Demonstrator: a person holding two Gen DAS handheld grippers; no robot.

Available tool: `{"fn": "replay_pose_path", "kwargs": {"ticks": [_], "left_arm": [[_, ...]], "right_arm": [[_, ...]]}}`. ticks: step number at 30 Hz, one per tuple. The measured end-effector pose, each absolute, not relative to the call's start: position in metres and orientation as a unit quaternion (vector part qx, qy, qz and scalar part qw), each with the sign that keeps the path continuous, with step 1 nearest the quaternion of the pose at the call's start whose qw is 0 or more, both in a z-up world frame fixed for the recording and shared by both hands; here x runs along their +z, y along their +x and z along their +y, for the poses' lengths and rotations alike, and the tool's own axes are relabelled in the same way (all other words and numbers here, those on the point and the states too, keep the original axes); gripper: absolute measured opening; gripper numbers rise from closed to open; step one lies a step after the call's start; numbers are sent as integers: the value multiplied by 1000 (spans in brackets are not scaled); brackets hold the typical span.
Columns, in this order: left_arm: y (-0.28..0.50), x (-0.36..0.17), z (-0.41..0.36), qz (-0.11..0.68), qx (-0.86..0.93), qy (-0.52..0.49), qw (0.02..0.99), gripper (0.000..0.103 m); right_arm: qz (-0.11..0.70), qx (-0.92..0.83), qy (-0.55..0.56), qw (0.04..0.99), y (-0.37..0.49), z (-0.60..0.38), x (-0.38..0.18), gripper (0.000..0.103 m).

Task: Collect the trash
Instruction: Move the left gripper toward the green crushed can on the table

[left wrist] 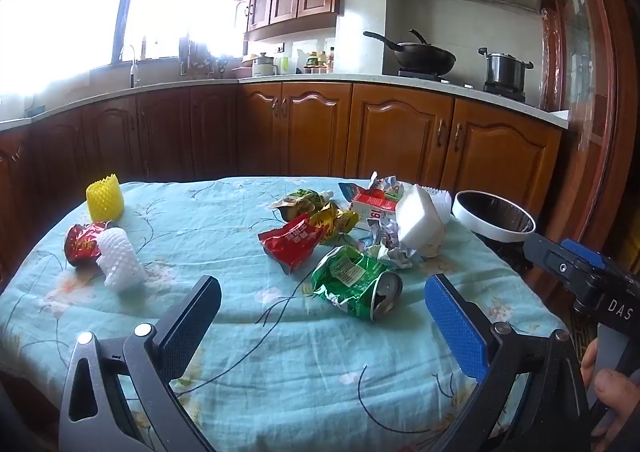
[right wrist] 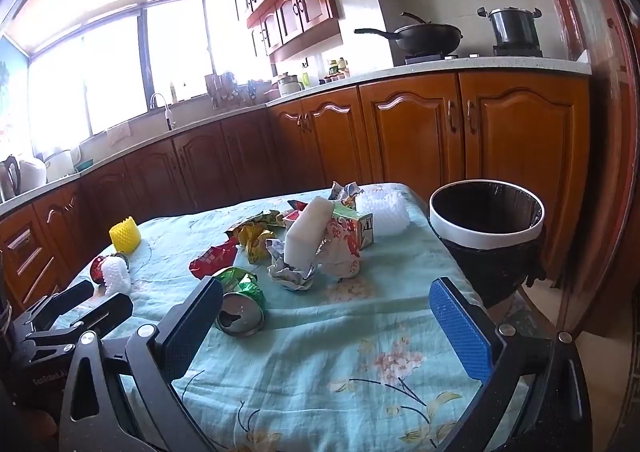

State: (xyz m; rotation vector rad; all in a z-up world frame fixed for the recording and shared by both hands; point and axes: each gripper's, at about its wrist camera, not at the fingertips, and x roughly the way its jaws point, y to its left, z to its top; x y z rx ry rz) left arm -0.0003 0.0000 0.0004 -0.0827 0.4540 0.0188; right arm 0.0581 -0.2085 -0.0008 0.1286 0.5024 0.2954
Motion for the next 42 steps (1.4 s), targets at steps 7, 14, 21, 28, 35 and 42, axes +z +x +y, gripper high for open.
{"fn": "replay_pose_path", "kwargs": {"ticks": [7,14,21,28,35,42], "left_arm": [[-3,2,0,223,9,-42,974,102],[-4,8,0,217,6,-46,975,102],[-4,8,-1,214,6,-46,976,102],[-4,7,-2,213,6,-46,976,102],[-4,7,-2,215,5,-47,976,102],[0,4,-1,221,0,-55,974,102]], "right_arm": [[245,146,61,956,58,-208,-1,103],[248,147,58,956,59,-208,-4,103],[246,147,57,956,58,-208,-4,103],[247,149,58,956,59,-207,-5,103],[248,148,59,956,59,-208,-4,103],[248,148,59,956,59,-208,-5,103]]}}
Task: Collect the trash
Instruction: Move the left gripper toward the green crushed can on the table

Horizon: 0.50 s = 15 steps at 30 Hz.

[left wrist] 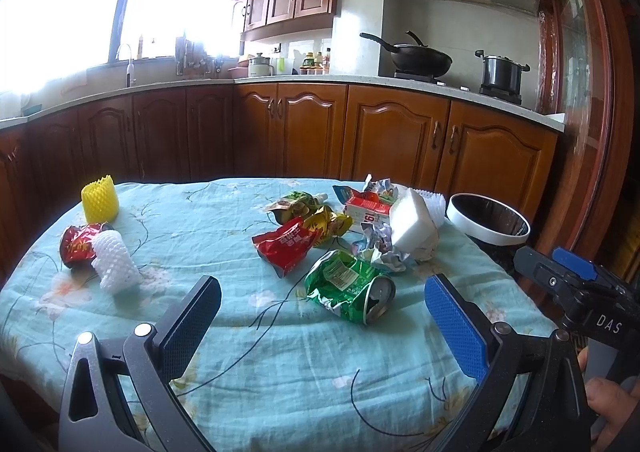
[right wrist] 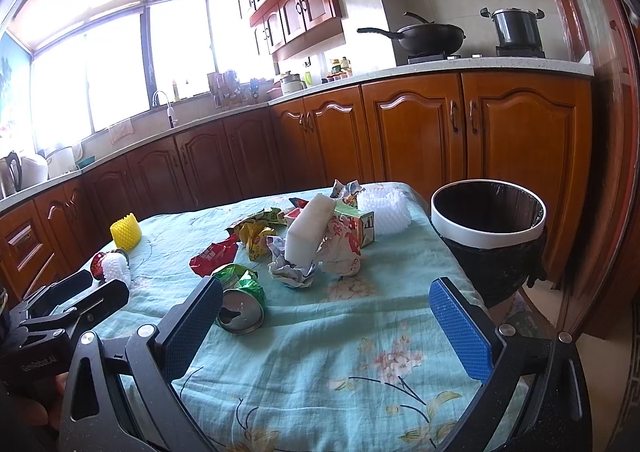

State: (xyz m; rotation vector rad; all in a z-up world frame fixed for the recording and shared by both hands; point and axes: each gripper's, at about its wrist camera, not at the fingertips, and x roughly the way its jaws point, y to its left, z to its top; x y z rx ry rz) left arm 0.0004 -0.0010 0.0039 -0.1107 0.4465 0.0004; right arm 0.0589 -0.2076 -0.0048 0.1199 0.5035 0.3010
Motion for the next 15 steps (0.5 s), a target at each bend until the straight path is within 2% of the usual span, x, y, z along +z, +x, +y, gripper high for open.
{"fn": "replay_pose_path", "kwargs": {"ticks": [8,13,15], "left_arm": [[21,-8,10,263,-17,-108,959,99],[52,-14,18,292,-20,-93,952,85],[67,-16,19,294,-25,-78,952,78]], "right_arm": [[267,153,63,949,66,-208,-13,103],[292,153,63,942,85,-207,-22,99],[304,153,62,938,94,-207,-25,90]]}}
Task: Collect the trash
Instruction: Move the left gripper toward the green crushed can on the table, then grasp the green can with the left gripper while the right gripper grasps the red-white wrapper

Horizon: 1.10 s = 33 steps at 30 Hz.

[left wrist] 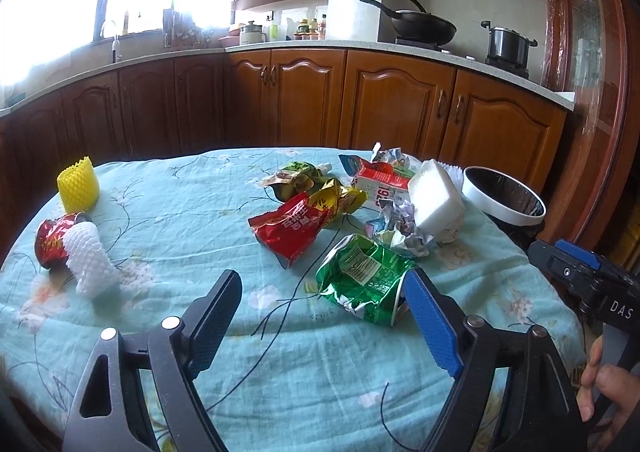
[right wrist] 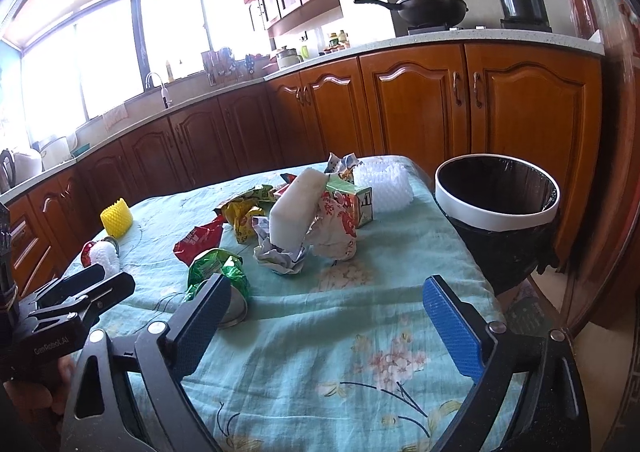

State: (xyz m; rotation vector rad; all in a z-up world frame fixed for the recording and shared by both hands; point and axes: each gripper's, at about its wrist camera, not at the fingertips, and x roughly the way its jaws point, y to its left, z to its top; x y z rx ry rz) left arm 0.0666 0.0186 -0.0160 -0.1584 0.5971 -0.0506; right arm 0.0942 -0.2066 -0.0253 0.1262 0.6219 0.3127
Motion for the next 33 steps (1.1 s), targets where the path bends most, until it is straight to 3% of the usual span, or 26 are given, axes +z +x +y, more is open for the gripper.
{"fn": "replay_pose_path", "kwargs": {"ticks": [9,17,20,22,24,26,28,33], "left_arm": [[124,-25,18,324,-40,-29,945,66],[169,-46,14,365,-52,-4,929,64],[179,-52,15,380,-67,-13,923,59],[184,-56,15,386,-78,-20,919,47],[186,-58,13,394,-90,-25,914,35],[184,-56,12,387,-96,-25,917,28],[181,-54,12,384,-107,-28,917,18],[162,-48,4,372,-123,-30,920,14]], "right_arm": [[368,153,90,913,150,-213,-45,60],[402,170,95,895,199,-204,-59,60],[413,180,101,887,215,-200,-65,60],[418,187,101,883,220,-198,-68,56],[424,197,102,878,223,-194,-71,33],[427,201,102,876,223,-194,-72,23],[418,202,99,880,217,-195,-67,21],[394,192,84,895,205,-205,-51,19]]}}
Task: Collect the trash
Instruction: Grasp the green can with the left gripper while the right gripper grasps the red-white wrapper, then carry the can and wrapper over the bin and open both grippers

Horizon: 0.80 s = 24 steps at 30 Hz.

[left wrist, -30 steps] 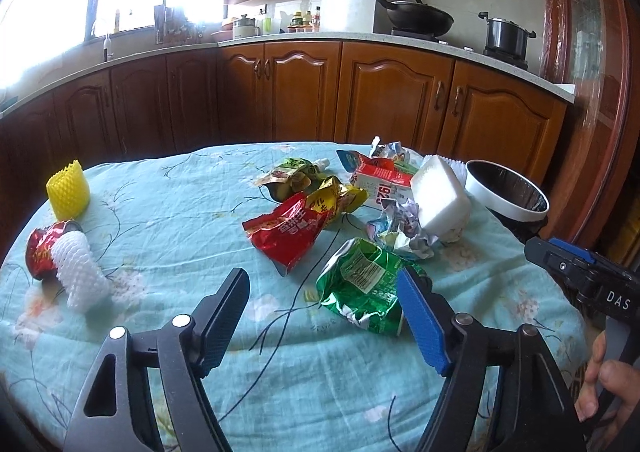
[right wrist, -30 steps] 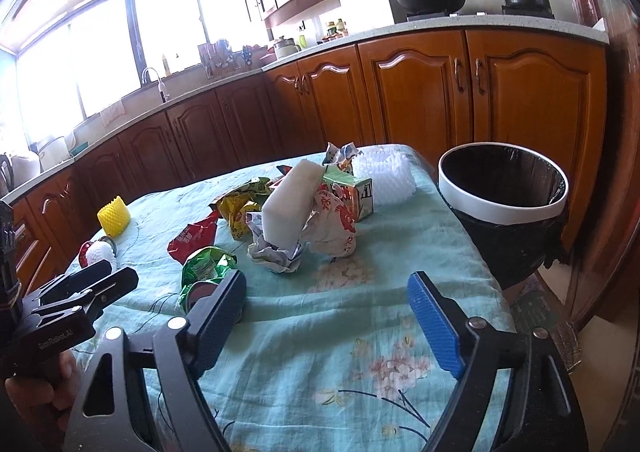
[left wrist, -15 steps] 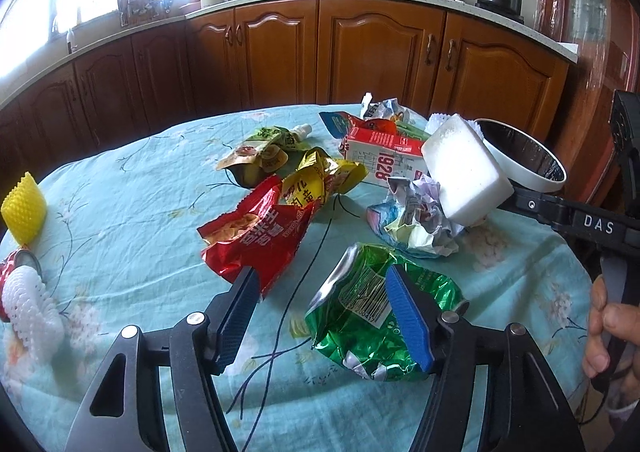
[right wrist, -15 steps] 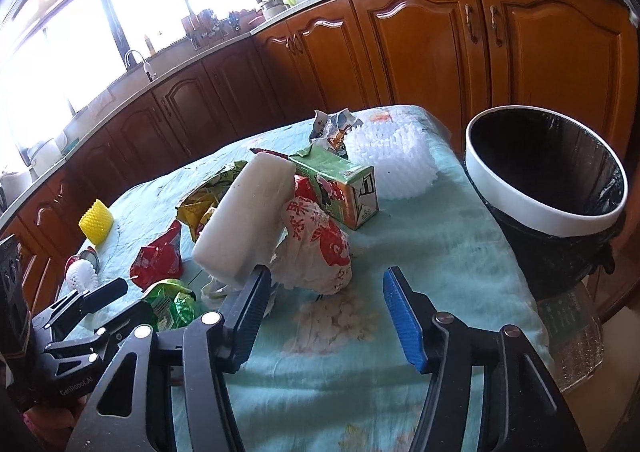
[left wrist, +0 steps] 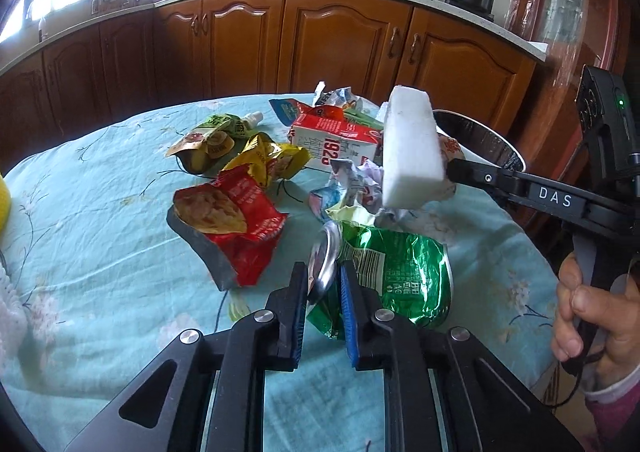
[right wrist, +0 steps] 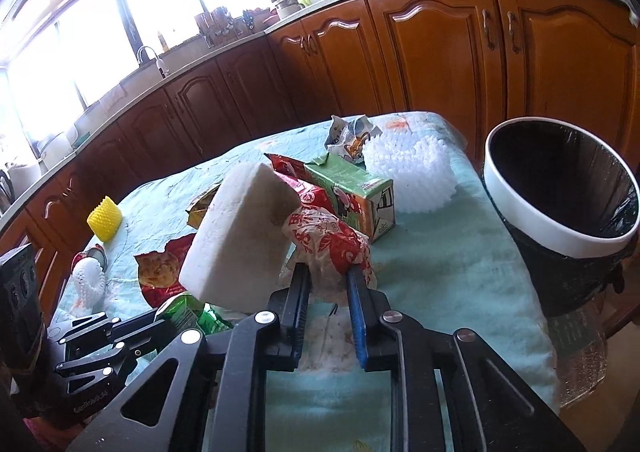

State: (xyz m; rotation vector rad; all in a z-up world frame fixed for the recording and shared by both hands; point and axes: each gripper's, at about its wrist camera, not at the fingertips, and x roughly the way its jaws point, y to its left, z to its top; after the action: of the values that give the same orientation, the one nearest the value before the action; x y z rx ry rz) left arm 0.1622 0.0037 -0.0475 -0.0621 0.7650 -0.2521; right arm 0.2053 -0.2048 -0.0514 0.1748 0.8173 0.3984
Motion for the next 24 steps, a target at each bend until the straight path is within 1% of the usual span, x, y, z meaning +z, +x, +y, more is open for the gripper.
{"fn": "replay_pose_path", "kwargs": {"ticks": [13,18,24], "left_arm": [[119,-8,-19,338,-175,-44,924,14],[124,-4,-35,334,-184,-34,924,14],[147,-5,-57,329,-190,-23,925,14]], "right_arm": [[370,143,82,914,177,-242,-34,18],[364,125,91,919,171,-261,-30,18],[362,109,103,920,169,-285,-31,18]]}}
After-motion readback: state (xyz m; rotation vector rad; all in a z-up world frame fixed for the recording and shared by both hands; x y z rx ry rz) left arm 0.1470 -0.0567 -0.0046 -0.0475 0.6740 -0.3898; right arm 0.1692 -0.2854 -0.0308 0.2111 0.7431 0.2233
